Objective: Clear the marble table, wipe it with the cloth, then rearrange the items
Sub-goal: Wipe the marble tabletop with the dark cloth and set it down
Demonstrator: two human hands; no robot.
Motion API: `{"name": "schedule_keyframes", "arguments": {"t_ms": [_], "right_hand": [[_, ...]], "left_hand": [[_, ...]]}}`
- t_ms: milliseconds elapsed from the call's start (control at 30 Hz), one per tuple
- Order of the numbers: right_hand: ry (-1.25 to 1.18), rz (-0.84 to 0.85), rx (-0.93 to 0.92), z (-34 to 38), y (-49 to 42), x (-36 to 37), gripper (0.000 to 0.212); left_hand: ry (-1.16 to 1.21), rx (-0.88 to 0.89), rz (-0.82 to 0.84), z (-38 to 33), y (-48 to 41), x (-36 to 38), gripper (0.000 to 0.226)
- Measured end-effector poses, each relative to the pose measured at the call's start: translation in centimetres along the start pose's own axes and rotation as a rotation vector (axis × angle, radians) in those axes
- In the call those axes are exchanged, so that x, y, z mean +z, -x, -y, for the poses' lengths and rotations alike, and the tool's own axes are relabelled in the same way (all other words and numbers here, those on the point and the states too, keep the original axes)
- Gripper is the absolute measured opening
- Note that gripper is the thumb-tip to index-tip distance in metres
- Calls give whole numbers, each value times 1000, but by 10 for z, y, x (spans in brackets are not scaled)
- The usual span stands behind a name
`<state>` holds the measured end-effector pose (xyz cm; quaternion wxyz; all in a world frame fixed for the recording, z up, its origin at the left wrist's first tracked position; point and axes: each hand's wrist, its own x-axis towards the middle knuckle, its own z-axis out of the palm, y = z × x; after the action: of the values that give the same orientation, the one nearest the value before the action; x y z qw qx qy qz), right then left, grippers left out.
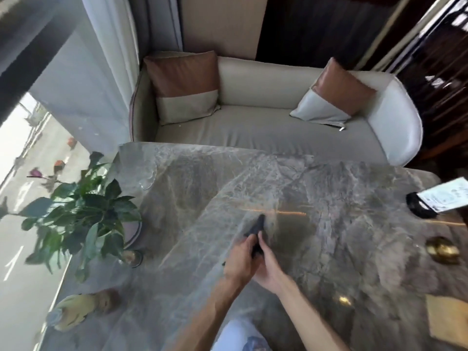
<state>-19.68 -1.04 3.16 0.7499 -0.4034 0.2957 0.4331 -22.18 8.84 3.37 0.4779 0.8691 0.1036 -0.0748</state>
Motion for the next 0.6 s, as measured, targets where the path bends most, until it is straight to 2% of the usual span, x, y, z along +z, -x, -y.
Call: {"name": "schedule_keyframes", "arguments": {"t_ms": [67,133,267,333,400,533,600], "right_hand": [[-50,-6,-24,1,22,-39,73],[-106,-31,-58,6,44,-76,83],[-133,-102,-36,34,84,-143,62],[-116,-131,-50,51,98,-174,58],[-89,-144,-87,71,108,-203,58],[36,-249,-163,116,114,-247,60],[138,-325,-224,142,102,-267,65]], "left_hand": [[-73,71,93,-22,11,30,46],[-120,152,188,-45,24,61,48],[-68,140,262,-91,49,114,28],[47,45,267,-101,55,136,27],[79,-93,207,-95,49,149,33],[-400,-320,-44,-29,21,149,68],[-482,-461,-163,11,7,142,62]]}}
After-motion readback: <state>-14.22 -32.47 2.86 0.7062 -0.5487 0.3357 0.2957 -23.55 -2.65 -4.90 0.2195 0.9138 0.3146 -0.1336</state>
